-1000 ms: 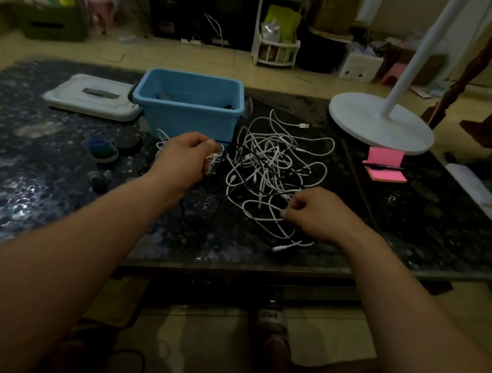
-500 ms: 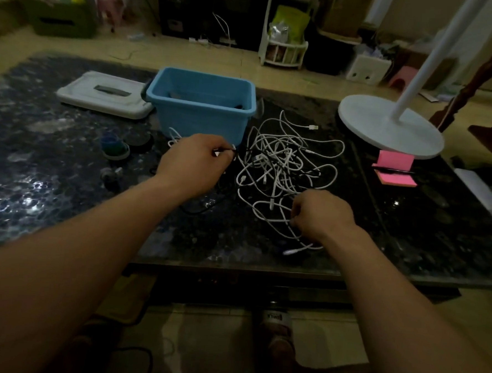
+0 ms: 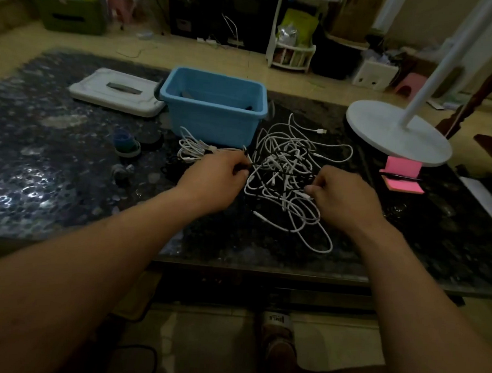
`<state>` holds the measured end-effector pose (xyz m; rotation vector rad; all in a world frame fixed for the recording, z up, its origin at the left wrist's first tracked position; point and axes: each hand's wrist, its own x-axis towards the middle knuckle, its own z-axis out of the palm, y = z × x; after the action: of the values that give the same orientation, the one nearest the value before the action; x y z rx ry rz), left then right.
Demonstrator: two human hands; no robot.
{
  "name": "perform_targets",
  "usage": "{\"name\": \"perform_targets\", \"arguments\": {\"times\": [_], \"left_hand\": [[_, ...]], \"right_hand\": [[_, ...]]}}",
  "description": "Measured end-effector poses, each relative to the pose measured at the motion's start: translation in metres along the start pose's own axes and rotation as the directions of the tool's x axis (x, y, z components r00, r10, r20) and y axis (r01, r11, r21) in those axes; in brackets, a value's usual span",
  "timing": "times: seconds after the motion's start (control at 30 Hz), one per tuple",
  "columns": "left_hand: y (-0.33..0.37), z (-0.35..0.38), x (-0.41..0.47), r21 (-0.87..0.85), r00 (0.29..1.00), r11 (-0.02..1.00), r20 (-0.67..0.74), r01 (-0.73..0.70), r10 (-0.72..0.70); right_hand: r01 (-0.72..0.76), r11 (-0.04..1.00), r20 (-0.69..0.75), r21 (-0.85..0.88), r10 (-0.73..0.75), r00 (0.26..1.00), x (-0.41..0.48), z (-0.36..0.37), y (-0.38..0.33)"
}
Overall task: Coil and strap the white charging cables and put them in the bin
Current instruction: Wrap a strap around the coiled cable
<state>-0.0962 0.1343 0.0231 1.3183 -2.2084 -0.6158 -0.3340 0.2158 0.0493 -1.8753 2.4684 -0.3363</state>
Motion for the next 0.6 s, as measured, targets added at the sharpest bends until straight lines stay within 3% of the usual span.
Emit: {"name": "perform_targets", "arguments": {"times": [0.1,0.2,0.37,0.5,0.6], "left_hand": [[0.002,0.007,-0.006,0.019,0.997,1.0,-0.076,-0.018,0.019],[0.01,0.009,-0.009,0.061,0.978,0.991,-0.169,-0.116,0.125],[0.019,0.016,-0.014,-0.006,0.98,0.981,0.023,-0.195,0.195],[0.015,0.026,-0.013,0.069,0.972,0.972,0.088,-0.223,0.216],[0.012,0.033,-0.012,0.201,0.949,0.947,0.247,-0.25,0.198]], "right_hand": [[-0.008,0.99,-0.027,0.144,0.012,1.0,-0.002,0.0,-0.001],[-0.032,0.935,-0.061,0.354,0.057,0.997,-0.006,-0.002,-0.004],[0.011,0.882,-0.116,0.471,0.049,0.992,-0.01,-0.009,-0.01],[0.051,0.893,-0.14,0.448,0.013,0.99,-0.013,-0.008,-0.015],[0.059,0.92,-0.215,0.388,0.028,0.976,-0.013,-0.004,-0.016]]}}
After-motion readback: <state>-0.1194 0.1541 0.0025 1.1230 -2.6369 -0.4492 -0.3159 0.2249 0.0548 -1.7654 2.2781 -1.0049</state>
